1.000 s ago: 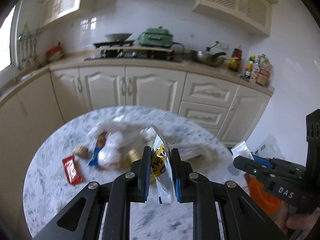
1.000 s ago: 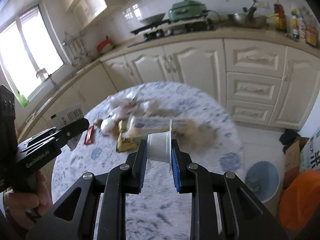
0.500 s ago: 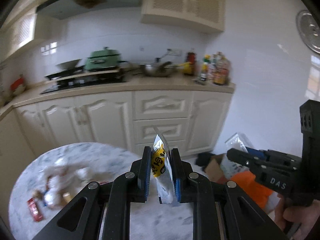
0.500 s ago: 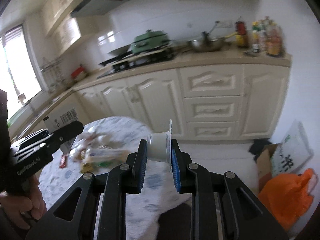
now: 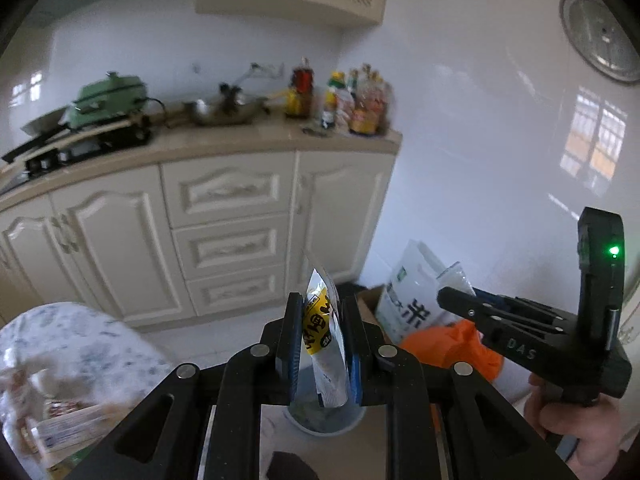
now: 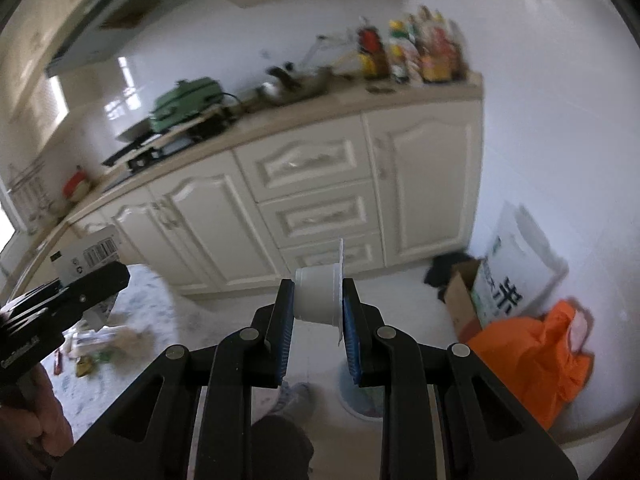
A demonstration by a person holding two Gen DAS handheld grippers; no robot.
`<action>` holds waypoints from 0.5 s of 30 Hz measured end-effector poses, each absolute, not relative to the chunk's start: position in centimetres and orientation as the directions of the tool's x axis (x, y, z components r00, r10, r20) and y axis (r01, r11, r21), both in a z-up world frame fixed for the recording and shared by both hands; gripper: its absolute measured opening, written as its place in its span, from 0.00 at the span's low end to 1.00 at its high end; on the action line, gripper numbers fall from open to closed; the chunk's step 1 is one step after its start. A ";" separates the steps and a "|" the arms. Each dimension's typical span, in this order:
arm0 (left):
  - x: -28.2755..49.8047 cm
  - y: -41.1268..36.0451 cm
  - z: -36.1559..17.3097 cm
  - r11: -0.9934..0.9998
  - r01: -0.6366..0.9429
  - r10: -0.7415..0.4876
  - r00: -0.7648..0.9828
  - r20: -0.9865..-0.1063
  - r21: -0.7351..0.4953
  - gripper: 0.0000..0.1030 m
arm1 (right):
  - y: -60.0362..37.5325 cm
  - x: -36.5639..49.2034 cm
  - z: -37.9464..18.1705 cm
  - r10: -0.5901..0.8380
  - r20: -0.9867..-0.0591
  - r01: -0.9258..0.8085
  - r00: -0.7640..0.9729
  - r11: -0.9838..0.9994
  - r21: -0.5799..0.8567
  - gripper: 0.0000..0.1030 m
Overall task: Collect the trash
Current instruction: 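Carry the wrapper and white cup with both tools toward the blue bucket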
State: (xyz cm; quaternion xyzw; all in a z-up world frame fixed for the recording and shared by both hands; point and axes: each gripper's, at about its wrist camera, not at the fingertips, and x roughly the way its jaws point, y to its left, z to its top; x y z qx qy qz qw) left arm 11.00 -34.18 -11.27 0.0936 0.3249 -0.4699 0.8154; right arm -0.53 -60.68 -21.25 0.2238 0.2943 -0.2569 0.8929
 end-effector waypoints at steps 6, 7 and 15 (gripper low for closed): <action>15.0 -40.7 -14.7 0.525 0.833 -0.660 0.270 -0.701 -0.174 0.15 | -64.0 0.4 -25.4 -0.291 -0.701 0.620 0.652 0.736 0.271 0.22; 15.7 -42.0 -15.4 0.525 0.833 -0.648 0.261 -0.716 -0.172 0.15 | -64.5 0.6 -26.2 -0.280 -0.710 0.623 0.646 0.731 0.278 0.22; 18.9 -50.5 -19.4 0.522 0.834 -0.574 0.192 -0.796 -0.176 0.15 | -67.8 2.2 -30.0 -0.224 -0.753 0.638 0.619 0.703 0.316 0.22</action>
